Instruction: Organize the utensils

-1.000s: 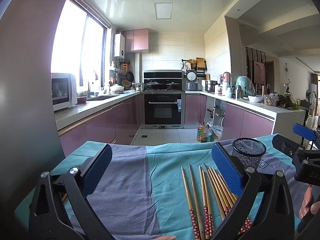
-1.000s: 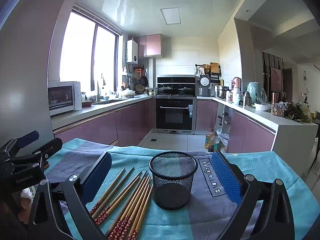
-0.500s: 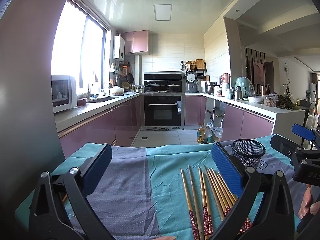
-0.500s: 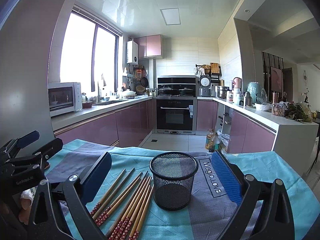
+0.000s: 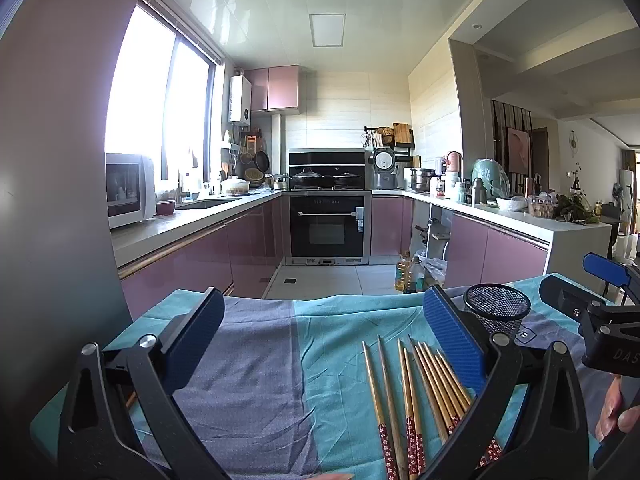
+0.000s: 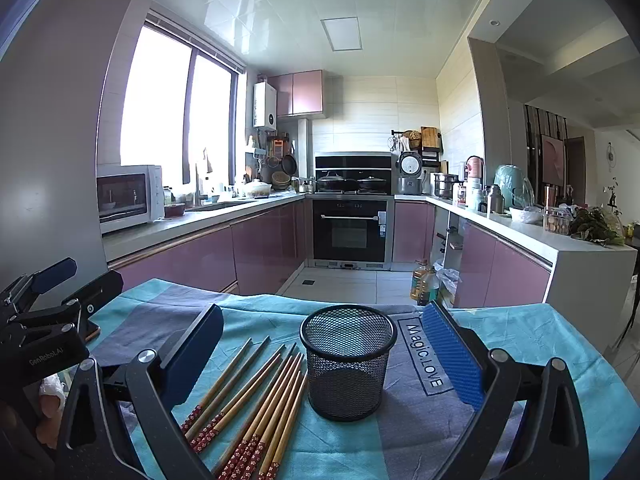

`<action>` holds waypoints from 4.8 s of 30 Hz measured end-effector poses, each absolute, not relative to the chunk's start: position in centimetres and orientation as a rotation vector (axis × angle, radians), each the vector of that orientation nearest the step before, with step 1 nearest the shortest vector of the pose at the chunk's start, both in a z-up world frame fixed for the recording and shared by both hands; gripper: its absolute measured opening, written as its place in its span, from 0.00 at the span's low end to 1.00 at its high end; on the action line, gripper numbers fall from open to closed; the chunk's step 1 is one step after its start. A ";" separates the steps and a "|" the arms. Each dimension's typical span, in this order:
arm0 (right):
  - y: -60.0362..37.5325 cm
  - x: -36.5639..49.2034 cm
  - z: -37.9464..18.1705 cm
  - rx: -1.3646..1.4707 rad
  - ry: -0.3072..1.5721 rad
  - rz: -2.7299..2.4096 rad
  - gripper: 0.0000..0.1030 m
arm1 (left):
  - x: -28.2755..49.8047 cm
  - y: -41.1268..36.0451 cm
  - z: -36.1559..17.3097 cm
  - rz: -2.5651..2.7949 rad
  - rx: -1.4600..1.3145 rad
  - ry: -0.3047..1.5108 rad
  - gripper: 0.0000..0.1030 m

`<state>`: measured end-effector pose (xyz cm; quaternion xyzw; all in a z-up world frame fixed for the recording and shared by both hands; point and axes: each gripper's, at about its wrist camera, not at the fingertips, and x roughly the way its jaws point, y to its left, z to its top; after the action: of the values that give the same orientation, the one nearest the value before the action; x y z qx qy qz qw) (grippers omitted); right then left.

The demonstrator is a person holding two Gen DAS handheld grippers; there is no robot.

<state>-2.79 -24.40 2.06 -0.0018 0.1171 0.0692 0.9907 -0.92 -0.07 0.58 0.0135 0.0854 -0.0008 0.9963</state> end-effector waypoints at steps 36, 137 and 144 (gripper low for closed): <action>-24.3 -2.9 2.3 0.001 0.227 0.144 0.94 | -1.0 -0.2 0.5 0.001 0.027 0.161 0.96; -21.6 6.3 -7.2 -0.054 0.941 0.292 0.32 | 15.7 -3.0 -12.3 -0.349 0.084 0.920 0.28; -21.3 6.4 -7.5 -0.044 0.928 0.286 0.22 | 16.3 -3.5 -12.2 -0.343 0.086 0.930 0.15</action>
<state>6.35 -21.33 -7.51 -0.0213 0.4461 0.1375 0.8841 16.30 -3.50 -12.16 0.0413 0.4460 -0.1647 0.8788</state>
